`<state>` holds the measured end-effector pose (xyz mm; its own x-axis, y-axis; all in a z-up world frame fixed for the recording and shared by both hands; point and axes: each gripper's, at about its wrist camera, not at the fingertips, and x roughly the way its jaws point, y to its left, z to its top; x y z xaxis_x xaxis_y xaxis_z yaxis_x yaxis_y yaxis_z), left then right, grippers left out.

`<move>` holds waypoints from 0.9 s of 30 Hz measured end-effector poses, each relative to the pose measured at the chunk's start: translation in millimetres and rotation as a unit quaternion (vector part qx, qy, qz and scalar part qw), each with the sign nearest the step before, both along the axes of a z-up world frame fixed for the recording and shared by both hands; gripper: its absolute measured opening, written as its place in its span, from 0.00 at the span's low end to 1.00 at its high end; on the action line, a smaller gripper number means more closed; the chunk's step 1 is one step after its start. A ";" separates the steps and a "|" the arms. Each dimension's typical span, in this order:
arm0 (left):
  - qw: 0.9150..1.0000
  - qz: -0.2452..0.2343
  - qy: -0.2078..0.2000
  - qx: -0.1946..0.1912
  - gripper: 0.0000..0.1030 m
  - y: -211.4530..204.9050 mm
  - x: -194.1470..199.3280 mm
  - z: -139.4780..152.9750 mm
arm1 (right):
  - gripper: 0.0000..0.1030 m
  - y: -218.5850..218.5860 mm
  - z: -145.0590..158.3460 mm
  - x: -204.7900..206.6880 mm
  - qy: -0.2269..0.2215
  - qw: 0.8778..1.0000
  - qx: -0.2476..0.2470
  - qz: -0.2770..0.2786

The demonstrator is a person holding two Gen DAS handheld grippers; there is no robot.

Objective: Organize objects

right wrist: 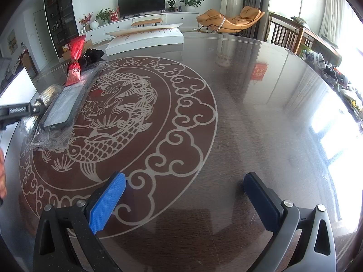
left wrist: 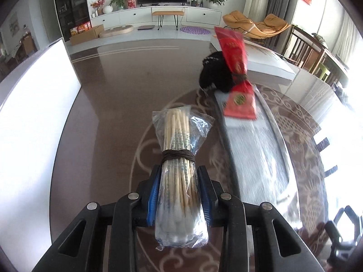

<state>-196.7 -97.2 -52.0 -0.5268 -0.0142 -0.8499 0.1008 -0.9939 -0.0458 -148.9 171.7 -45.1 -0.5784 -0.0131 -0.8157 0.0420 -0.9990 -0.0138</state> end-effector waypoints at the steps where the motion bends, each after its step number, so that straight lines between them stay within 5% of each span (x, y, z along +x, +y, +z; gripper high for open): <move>1: 1.000 -0.006 0.002 -0.002 0.31 4.3 15.7 0.0 | 1.00 0.1 0.0 0.0 0.000 1.000 0.000 0.000; 9: 0.999 -0.048 0.006 -0.016 0.37 21.5 100.8 0.7 | 1.00 0.1 0.0 0.0 0.000 1.000 0.000 0.000; 11: 0.999 -0.046 0.005 -0.024 0.66 16.8 107.0 -3.0 | 1.00 0.1 0.0 0.0 0.000 1.000 0.000 0.000; 12: 0.999 -0.041 -0.001 -0.029 0.88 15.2 108.6 -8.0 | 1.00 0.1 0.0 0.0 0.000 1.000 0.000 0.000; 13: 0.999 -0.035 -0.002 -0.026 0.95 11.0 108.4 -10.0 | 1.00 0.2 0.0 0.1 0.000 1.000 0.000 0.000; 27: 0.999 -0.032 0.014 -0.028 1.00 6.6 110.1 -13.9 | 1.00 0.0 0.0 0.1 0.000 1.000 0.000 0.000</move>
<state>-86.6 -90.6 -65.9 -0.5517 -0.0259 -0.8336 0.0360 -0.9993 0.0072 -148.9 171.8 -45.1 -0.5785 -0.0131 -0.8156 0.0420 -0.9990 -0.0137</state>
